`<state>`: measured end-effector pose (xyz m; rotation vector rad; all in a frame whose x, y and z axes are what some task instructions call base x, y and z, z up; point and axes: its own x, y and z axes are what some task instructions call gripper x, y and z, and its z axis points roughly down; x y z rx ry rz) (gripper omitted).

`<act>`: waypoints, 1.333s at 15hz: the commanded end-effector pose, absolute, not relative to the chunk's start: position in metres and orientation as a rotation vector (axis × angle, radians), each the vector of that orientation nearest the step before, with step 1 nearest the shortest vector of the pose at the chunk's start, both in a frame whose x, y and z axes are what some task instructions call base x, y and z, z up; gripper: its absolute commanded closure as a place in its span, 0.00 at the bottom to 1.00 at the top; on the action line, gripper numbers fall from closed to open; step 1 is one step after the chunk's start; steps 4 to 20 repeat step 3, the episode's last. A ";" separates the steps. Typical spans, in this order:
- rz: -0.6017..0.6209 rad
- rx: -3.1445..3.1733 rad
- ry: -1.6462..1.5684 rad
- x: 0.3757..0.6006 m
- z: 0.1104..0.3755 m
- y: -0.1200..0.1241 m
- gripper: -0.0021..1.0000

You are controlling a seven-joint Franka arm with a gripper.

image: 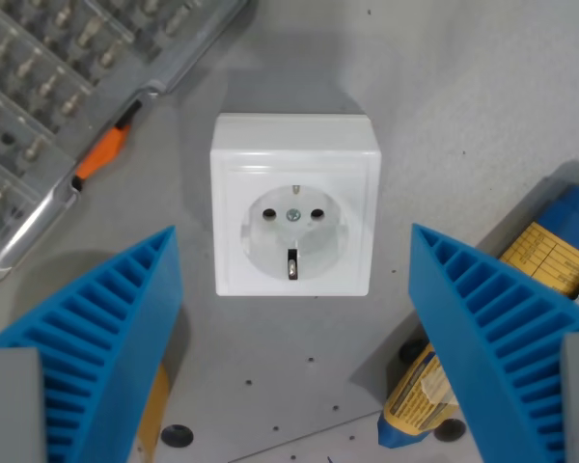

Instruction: Move above the white socket

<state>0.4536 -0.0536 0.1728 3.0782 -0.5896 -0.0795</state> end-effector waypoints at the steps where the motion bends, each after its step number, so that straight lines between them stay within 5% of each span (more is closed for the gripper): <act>1: 0.093 3.085 -0.674 0.445 0.166 -0.057 0.00; 20: 0.091 3.086 -0.668 0.444 0.165 -0.057 0.00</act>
